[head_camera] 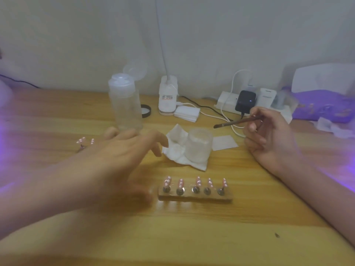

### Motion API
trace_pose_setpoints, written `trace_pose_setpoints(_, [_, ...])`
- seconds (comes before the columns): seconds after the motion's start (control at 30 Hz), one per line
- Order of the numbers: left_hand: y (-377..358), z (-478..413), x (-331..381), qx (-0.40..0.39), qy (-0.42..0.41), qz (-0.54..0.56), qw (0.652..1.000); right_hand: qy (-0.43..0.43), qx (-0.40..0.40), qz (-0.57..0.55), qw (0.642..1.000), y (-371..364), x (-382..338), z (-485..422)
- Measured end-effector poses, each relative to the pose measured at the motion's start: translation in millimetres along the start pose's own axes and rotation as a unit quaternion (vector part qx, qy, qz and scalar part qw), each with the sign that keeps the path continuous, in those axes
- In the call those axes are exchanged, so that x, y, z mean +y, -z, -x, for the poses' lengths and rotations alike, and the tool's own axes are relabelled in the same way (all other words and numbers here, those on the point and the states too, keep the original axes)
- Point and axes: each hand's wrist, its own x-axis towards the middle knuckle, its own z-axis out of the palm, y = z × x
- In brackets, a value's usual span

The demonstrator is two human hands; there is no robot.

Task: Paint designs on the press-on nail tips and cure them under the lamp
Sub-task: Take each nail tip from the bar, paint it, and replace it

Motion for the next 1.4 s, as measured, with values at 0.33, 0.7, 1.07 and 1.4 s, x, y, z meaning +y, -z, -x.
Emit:
trace_pose_setpoints(0.33, [-63.8, 1.4, 6.8, 0.097, -0.043, 0.271, 0.957, -0.001, 0.016, -0.023, 1.0, -2.0, -1.4, 2.6])
trace_pose_setpoints(0.7, [-35.3, 32.7, 3.7, 0.169, 0.083, 0.328, 0.926, -0.003, 0.001, -0.004, 1.0, 0.3, -1.5, 2.7])
trace_pose_setpoints(1.07, [-4.2, 27.6, -3.5, 0.052, 0.056, 0.18, 0.981, 0.004, -0.006, 0.006, 1.0, -3.5, -0.7, 5.0])
trace_pose_setpoints(1.4, [-14.8, -4.9, 67.4, 0.053, 0.002, 0.223, 0.973, 0.02, -0.051, 0.049, 0.997, -1.2, 2.9, 4.6])
